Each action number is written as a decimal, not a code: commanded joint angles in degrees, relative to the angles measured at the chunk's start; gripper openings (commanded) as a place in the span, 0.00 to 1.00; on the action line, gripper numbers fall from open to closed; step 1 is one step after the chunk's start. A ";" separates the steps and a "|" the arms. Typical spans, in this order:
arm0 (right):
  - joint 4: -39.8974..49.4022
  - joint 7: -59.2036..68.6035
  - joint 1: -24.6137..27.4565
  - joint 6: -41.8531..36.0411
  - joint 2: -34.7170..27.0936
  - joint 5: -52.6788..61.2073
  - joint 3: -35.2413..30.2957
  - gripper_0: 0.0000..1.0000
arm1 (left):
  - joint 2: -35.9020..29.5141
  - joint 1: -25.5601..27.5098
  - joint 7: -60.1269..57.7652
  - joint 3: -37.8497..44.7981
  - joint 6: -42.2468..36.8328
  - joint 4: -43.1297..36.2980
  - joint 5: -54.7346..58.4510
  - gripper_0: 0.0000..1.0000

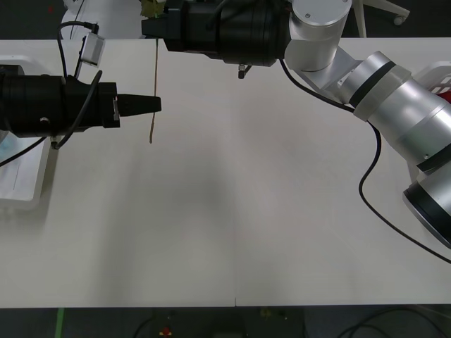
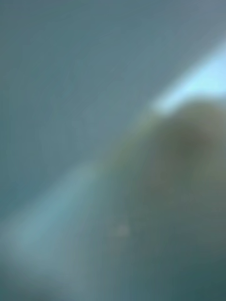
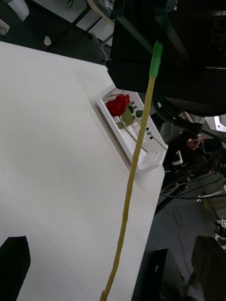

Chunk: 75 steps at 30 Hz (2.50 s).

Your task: Put the red flowers into the right box and the blue flowers into the left box

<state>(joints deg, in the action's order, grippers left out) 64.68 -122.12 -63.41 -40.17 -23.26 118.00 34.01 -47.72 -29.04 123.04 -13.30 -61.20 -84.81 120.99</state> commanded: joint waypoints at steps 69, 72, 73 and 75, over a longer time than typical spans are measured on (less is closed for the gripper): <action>3.26 -30.11 -3.21 -37.96 -26.22 -3.48 0.10 0.98 | -20.57 19.46 0.62 28.77 -4.63 6.85 -23.52 0.00; 5.19 -32.88 -1.63 -39.99 -29.30 -3.56 0.10 0.97 | -20.49 19.46 0.71 32.02 -7.88 9.49 -29.67 0.00; 6.16 -32.88 -0.75 -40.25 -30.26 -3.56 0.10 0.98 | -20.49 19.37 0.80 32.64 -8.41 10.28 -31.34 0.00; 8.62 -32.88 1.19 -40.07 -32.29 -3.56 0.10 0.98 | -20.49 19.11 0.53 33.08 -8.93 11.86 -34.85 0.00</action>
<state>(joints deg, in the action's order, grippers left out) 68.28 -154.58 -63.28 -80.01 -50.98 114.78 34.22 -65.50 -9.38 123.05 17.66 -69.07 -74.71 89.49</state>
